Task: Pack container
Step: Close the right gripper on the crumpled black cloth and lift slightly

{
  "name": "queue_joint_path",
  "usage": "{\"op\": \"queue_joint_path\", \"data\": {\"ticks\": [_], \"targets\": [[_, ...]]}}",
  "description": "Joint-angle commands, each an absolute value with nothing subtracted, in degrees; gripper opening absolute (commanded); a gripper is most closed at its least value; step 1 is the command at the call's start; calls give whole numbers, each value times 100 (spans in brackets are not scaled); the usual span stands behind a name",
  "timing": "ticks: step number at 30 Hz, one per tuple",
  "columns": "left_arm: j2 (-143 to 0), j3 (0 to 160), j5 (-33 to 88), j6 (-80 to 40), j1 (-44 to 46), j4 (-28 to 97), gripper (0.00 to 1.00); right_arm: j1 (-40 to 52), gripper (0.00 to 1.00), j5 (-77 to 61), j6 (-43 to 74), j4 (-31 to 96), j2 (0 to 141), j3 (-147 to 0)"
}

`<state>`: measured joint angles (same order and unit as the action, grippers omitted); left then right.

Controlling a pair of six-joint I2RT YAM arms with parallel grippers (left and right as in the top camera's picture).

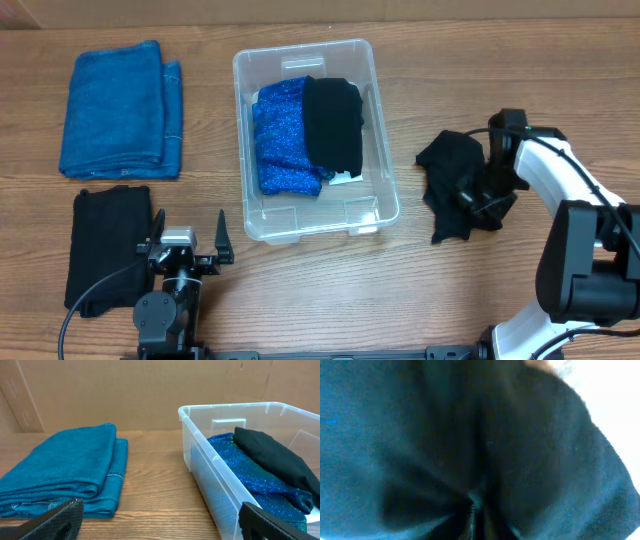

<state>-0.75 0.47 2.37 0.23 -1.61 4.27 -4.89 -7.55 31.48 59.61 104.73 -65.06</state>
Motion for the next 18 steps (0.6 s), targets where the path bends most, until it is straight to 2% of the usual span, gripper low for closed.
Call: {"op": "queue_joint_path", "data": {"ticks": [1, 7, 9, 10, 11, 12, 13, 18], "targets": [[-36, 27, 237, 130, -196, 425, 100, -484, 4, -871, 3168, 5940, 10383, -6386], [-36, 27, 239, 130, -196, 427, 100, -484, 13, -867, 3157, 6119, 10355, -7039], [-36, 27, 239, 132, -196, 425, 100, -484, 20, -864, 3116, 6257, 10337, -7382], [-36, 27, 237, 132, -196, 427, 100, -484, 31, -864, 3096, 6305, 10328, -7513], [-36, 27, 235, 132, -196, 427, 100, -484, 48, -867, 3006, 6364, 10313, -7719], [-36, 27, 237, 130, -196, 427, 100, -486, 90, -856, 2856, 6403, 10294, -7913], [-36, 27, 244, 132, -196, 425, 100, -491, 100, -838, 2681, 6420, 10287, -8068], [-36, 27, 239, 132, -196, 425, 100, -543, 100, 12, 2377, 6420, 10287, -8359]]}}
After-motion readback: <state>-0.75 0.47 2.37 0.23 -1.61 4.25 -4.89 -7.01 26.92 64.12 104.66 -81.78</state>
